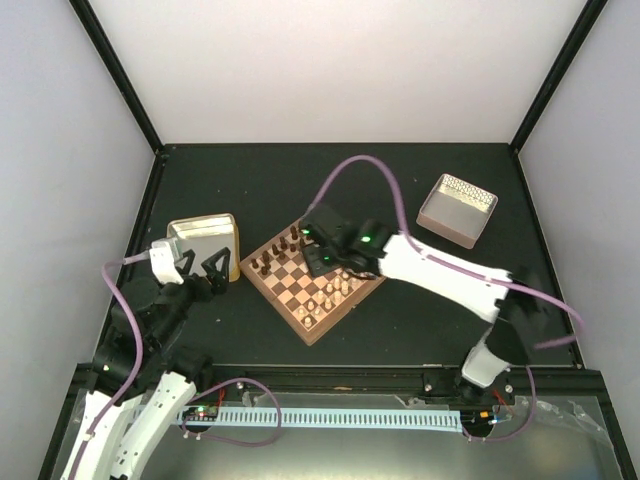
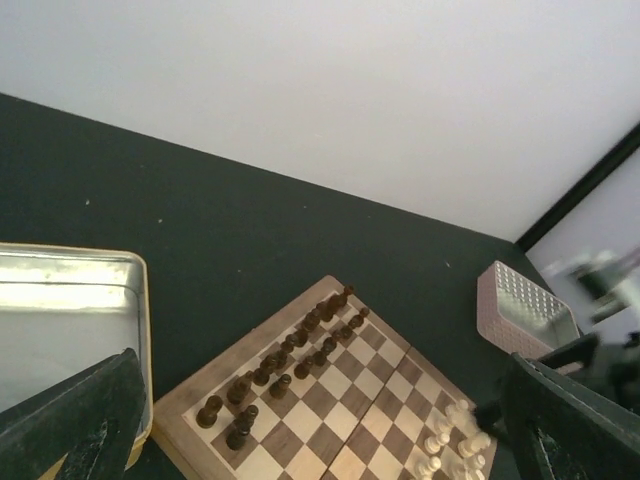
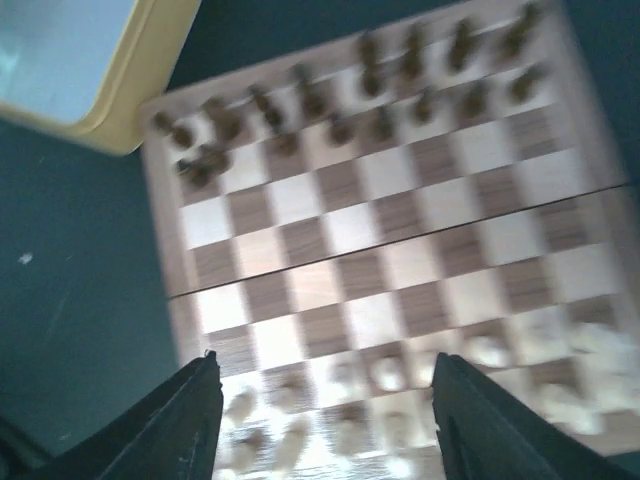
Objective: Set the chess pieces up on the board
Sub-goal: Reset both arms
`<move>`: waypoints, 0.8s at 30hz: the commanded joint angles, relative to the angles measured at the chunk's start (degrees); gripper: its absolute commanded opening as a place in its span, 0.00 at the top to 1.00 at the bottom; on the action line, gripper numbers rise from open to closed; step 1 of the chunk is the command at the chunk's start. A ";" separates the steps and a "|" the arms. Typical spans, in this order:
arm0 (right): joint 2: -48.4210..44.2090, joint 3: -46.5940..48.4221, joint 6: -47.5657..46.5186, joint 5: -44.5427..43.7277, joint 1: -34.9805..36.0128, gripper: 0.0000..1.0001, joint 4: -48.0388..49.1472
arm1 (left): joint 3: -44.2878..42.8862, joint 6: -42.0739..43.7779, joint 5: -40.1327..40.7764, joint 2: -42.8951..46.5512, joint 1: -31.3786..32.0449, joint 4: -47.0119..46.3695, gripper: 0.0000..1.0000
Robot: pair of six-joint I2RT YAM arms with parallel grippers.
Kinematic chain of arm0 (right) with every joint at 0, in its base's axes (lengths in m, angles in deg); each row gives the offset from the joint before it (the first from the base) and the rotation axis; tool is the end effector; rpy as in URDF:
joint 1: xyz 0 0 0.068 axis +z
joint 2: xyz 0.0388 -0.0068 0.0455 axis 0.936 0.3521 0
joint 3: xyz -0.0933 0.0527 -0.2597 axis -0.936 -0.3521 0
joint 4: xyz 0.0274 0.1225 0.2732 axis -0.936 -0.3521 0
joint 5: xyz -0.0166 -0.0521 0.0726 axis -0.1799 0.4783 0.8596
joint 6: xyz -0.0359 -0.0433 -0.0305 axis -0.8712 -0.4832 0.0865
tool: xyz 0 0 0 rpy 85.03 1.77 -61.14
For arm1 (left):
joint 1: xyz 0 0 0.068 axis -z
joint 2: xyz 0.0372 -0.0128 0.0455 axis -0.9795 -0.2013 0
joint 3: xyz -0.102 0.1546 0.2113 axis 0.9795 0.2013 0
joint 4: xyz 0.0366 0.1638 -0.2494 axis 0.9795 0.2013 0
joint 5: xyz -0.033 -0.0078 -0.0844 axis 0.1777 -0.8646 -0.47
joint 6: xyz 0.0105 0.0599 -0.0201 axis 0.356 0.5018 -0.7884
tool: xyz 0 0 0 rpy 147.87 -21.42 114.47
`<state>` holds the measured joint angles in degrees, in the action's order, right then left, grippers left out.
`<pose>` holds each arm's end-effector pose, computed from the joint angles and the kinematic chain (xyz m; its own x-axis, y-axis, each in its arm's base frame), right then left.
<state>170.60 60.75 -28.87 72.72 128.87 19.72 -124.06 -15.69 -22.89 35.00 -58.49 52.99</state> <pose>0.2158 0.3534 0.2832 -0.7798 -0.3768 -0.5000 -0.5057 0.8499 0.1480 0.1055 -0.0346 0.3406 -0.3056 -0.4054 -0.8615 0.1481 0.8736 -0.4636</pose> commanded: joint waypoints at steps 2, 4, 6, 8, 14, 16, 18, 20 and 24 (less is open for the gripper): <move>-19.23 -17.34 3.51 -16.60 -2.67 0.33 13.41 | -0.28 7.19 -5.52 0.44 -0.21 -2.88 0.01; -27.17 -23.81 2.80 -20.66 -3.11 0.26 16.30 | -0.08 8.39 -6.85 0.94 -0.21 -3.81 0.01; -34.64 -28.85 2.76 -24.64 -3.48 0.19 17.28 | 0.06 9.36 -7.85 1.48 -0.17 -4.91 0.01; -41.34 -32.79 2.42 -28.44 -3.62 0.15 17.12 | -0.23 10.38 -8.55 1.79 -0.21 -5.21 0.01; -58.32 -38.60 -1.52 -34.85 -3.85 0.05 14.03 | -5.04 13.10 -9.64 -0.05 -0.21 -1.88 0.01; -63.06 -39.00 -2.42 -36.82 -3.93 0.05 12.59 | -7.04 13.55 -9.29 -0.71 -0.21 -0.04 0.01; -66.36 -38.80 -3.02 -38.81 -3.94 0.05 10.94 | -8.78 13.80 -8.60 -0.96 -0.21 1.43 0.01; -68.98 -37.73 -2.64 -41.22 -3.94 0.04 8.13 | -10.33 13.65 -8.09 -0.93 -0.21 2.80 0.01; -73.30 -36.47 -1.62 -44.57 -3.92 0.03 4.22 | -11.47 13.38 -7.80 0.20 -0.21 3.99 0.01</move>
<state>100.16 22.92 -30.75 35.13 125.17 28.57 -133.46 -3.28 -31.06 34.63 -58.49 53.65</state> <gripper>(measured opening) 0.965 0.989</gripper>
